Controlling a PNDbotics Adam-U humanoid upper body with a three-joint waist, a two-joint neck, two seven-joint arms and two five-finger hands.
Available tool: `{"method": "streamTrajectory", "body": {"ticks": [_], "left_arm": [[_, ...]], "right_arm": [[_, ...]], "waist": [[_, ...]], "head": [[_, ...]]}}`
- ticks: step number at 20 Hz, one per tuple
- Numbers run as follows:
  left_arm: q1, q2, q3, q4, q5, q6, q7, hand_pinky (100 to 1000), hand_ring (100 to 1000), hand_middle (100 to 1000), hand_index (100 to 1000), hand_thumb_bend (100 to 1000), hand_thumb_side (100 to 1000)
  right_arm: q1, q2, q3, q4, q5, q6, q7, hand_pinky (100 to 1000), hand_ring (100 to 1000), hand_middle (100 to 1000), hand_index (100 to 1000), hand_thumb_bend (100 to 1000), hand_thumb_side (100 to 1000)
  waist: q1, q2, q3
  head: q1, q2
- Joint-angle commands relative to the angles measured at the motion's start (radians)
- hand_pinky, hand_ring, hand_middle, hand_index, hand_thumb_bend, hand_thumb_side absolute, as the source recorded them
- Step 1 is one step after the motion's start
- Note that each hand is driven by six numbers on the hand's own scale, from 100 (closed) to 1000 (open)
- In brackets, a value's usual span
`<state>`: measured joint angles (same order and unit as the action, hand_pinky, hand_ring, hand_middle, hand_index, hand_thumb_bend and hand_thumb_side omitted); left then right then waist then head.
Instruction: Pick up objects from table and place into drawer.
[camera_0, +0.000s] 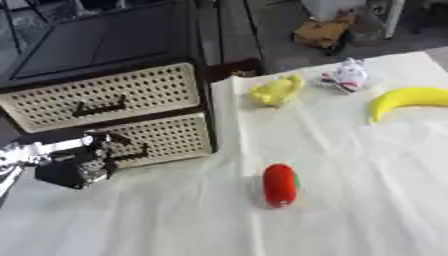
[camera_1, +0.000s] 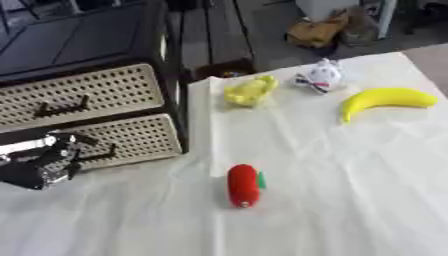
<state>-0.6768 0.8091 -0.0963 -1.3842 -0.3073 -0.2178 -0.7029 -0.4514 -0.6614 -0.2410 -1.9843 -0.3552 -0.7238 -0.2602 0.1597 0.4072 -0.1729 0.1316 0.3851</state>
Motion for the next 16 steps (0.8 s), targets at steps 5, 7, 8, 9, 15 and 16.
{"method": "streamTrajectory", "body": {"ticks": [5, 7, 8, 9, 15, 16], "left_arm": [[-0.015, 0.027, 0.007, 0.017, -0.042, -0.001, 0.024, 100, 100, 100, 940, 100, 533], [-0.017, 0.022, 0.008, 0.032, -0.055, -0.002, 0.028, 100, 100, 100, 929, 100, 533], [-0.018, 0.021, 0.009, 0.039, -0.058, -0.003, 0.03, 100, 100, 100, 914, 100, 532], [-0.019, 0.019, 0.009, 0.045, -0.062, -0.004, 0.032, 100, 100, 100, 910, 100, 532], [-0.023, 0.011, 0.008, 0.07, -0.075, -0.01, 0.029, 100, 100, 101, 903, 100, 535], [-0.024, 0.01, 0.008, 0.074, -0.078, -0.01, 0.026, 100, 100, 101, 901, 100, 535]], "right_arm": [[-0.014, -0.01, -0.011, -0.016, -0.011, 0.007, 0.005, 645, 806, 731, 866, 100, 1000], [-0.015, -0.009, -0.012, -0.016, -0.012, 0.006, 0.006, 645, 806, 730, 866, 100, 1000], [-0.015, -0.009, -0.013, -0.016, -0.012, 0.006, 0.007, 646, 806, 730, 866, 100, 1000], [-0.015, -0.008, -0.014, -0.016, -0.011, 0.006, 0.007, 646, 806, 730, 866, 100, 1000], [-0.018, -0.006, -0.015, -0.016, -0.011, 0.007, 0.009, 646, 806, 729, 867, 100, 1000], [-0.018, -0.006, -0.015, -0.016, -0.011, 0.007, 0.009, 646, 806, 729, 867, 100, 1000]], "waist": [[-0.006, -0.013, -0.007], [-0.005, -0.009, -0.012], [-0.004, -0.008, -0.013], [-0.004, -0.007, -0.014], [-0.001, 0.0, -0.02], [-0.001, 0.001, -0.021]], "head": [[0.008, -0.016], [0.011, -0.02], [0.011, -0.02], [0.012, -0.02], [0.01, -0.021], [0.01, -0.021]]}}
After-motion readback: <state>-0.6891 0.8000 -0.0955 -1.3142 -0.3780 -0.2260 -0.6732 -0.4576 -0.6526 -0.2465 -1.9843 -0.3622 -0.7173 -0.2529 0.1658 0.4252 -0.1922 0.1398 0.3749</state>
